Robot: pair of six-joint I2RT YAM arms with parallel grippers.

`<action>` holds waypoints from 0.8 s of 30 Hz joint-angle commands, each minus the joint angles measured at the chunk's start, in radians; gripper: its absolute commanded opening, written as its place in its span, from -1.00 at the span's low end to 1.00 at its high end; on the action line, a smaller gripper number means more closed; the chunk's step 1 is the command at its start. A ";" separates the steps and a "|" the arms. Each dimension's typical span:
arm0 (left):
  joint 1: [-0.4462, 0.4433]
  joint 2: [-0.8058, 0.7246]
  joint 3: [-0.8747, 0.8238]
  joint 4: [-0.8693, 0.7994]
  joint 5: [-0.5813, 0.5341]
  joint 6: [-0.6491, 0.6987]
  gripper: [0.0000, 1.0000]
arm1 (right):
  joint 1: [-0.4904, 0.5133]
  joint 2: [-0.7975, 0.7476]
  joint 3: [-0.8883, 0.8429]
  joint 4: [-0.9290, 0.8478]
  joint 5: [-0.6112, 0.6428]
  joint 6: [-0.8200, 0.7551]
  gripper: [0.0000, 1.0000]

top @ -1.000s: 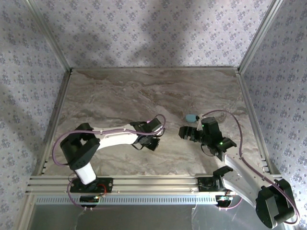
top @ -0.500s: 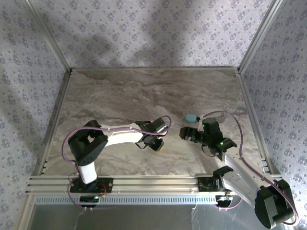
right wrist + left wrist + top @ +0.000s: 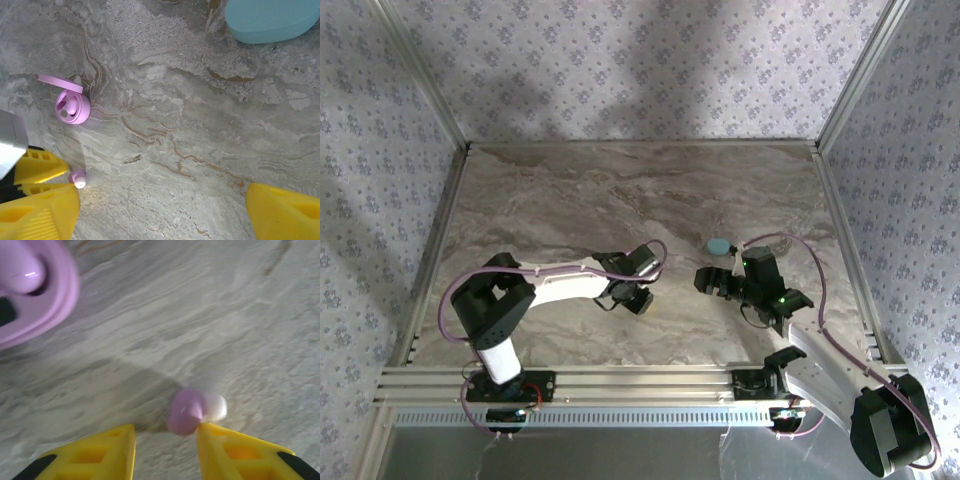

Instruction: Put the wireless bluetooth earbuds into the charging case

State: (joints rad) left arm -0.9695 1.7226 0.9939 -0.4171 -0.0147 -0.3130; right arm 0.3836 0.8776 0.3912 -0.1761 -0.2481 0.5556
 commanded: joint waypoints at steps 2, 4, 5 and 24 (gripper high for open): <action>0.046 -0.062 -0.039 0.021 0.026 -0.023 -0.24 | -0.009 -0.002 -0.009 0.007 -0.017 0.014 0.76; 0.064 -0.069 -0.054 0.030 0.034 -0.024 -0.24 | -0.009 -0.003 -0.009 0.010 -0.020 0.016 0.76; 0.071 -0.070 -0.059 0.033 0.037 -0.026 -0.24 | -0.011 -0.003 -0.009 0.009 -0.020 0.016 0.76; 0.366 -0.279 -0.194 0.183 0.337 -0.158 -0.28 | 0.000 0.113 0.048 0.055 -0.159 0.002 0.60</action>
State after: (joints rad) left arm -0.6582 1.4708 0.8158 -0.2996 0.1974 -0.4202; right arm 0.3775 0.9565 0.3977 -0.1482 -0.3435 0.5610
